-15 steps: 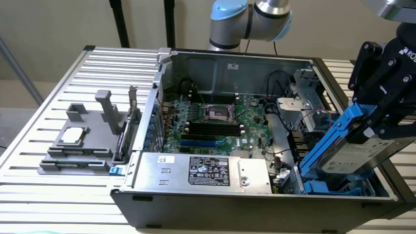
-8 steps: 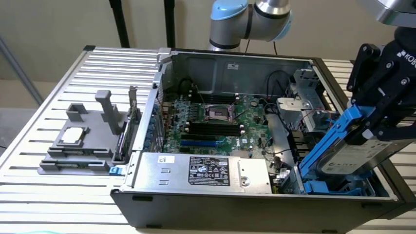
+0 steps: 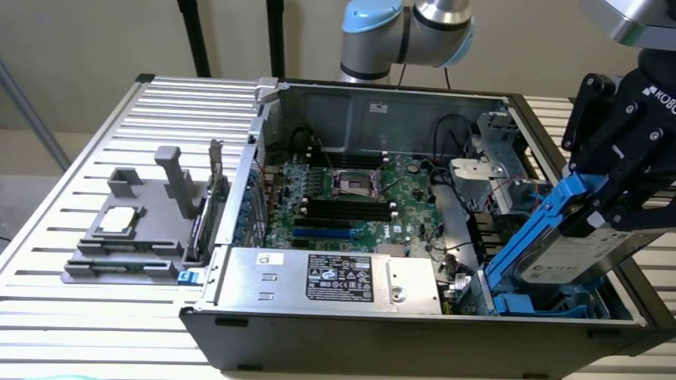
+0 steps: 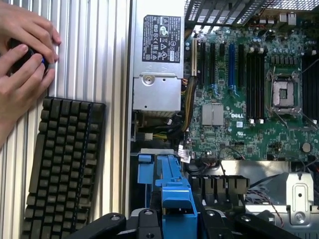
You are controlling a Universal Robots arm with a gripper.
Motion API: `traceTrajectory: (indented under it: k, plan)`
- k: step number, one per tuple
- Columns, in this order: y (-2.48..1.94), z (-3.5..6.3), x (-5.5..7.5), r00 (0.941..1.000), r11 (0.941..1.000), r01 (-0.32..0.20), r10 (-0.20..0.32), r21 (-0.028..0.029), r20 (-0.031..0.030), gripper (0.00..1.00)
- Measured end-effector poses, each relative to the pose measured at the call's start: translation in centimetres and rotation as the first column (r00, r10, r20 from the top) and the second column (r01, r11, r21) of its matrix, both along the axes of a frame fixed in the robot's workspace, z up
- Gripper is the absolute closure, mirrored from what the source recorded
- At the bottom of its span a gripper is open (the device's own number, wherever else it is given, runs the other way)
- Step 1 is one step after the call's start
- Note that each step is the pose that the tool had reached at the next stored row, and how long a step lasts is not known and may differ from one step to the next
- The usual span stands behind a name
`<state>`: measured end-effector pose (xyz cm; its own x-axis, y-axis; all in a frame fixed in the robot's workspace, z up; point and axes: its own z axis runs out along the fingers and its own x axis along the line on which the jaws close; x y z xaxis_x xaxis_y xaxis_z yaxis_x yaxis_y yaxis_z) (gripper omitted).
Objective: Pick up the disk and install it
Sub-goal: 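Insert the disk into the insertion slot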
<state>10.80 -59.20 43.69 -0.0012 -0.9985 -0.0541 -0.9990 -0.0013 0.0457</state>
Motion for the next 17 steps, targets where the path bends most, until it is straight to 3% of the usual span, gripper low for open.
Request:
traceTrajectory:
  k: [17]
  plan:
    - [0.07,-0.19,0.03,0.9999,0.9999,-0.015,0.015,0.0007,0.0000,0.67]
